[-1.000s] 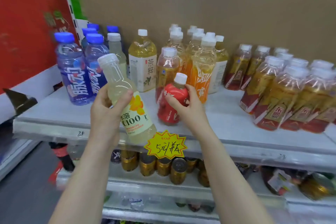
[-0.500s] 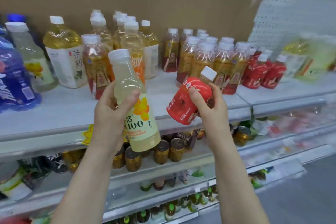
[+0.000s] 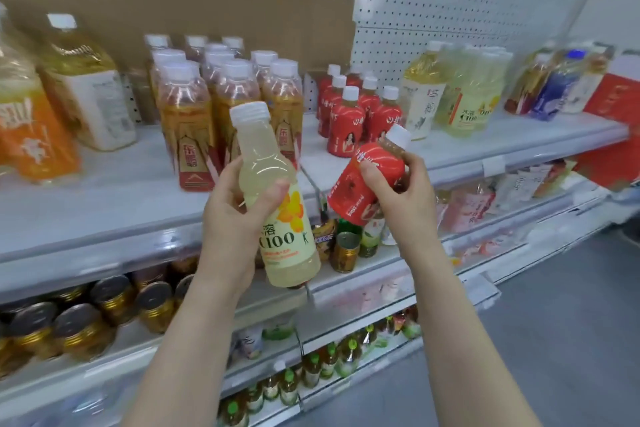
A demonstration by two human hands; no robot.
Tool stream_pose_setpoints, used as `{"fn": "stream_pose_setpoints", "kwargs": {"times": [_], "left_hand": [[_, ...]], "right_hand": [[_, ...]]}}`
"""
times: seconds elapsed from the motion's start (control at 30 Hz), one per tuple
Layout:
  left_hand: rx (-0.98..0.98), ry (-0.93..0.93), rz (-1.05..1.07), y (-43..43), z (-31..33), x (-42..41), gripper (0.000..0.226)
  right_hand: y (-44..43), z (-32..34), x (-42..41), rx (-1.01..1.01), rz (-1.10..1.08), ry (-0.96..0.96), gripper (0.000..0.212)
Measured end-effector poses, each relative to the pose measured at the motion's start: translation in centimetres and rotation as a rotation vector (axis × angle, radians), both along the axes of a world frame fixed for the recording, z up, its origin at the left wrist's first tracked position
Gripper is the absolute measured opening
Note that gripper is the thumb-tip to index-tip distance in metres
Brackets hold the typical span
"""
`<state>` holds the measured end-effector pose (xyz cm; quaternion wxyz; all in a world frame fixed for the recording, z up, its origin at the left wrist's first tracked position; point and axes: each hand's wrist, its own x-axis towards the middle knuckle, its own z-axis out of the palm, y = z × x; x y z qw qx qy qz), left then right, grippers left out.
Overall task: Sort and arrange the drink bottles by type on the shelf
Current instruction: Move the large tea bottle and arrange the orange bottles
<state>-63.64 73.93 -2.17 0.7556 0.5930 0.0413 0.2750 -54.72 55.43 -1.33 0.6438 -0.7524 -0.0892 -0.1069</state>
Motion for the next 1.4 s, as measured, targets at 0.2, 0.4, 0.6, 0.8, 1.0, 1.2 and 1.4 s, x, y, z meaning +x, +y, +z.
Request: {"fn": "stream_pose_setpoints", "kwargs": {"times": [0.2,0.4,0.6,0.8,1.0,1.2,1.4], "left_hand": [[0.011,0.056,0.003,-4.4,-0.5,4.3,0.067],[0.059,0.067,0.023,-3.7,0.1,8.1,0.075],[0.064,0.047,0.02,-2.8,1.0,11.6,0.073],[0.093,0.046,-0.022,-2.9,0.5,13.3,0.066],[0.114,0.069,-0.042,-4.8,0.9,14.5,0.053],[0.272,0.078,-0.078,-10.6,2.2,18.3,0.067],[0.399,0.072,-0.065,-19.5,3.1,24.4,0.059]], "right_hand": [[-2.4,2.3,8.2,-0.189,-0.029,-0.064,0.059],[-0.1,0.7,15.0,-0.424,-0.03,-0.159,0.068],[1.6,-0.4,17.9,-0.57,-0.061,-0.218,0.077],[1.5,-0.9,20.0,-0.683,-0.126,-0.244,0.083],[-0.7,1.1,19.0,-0.516,-0.111,-0.365,0.059],[-4.2,6.8,18.2,-0.147,0.447,-0.232,0.018],[-12.0,7.4,23.2,-0.029,0.401,-0.2,0.026]]}}
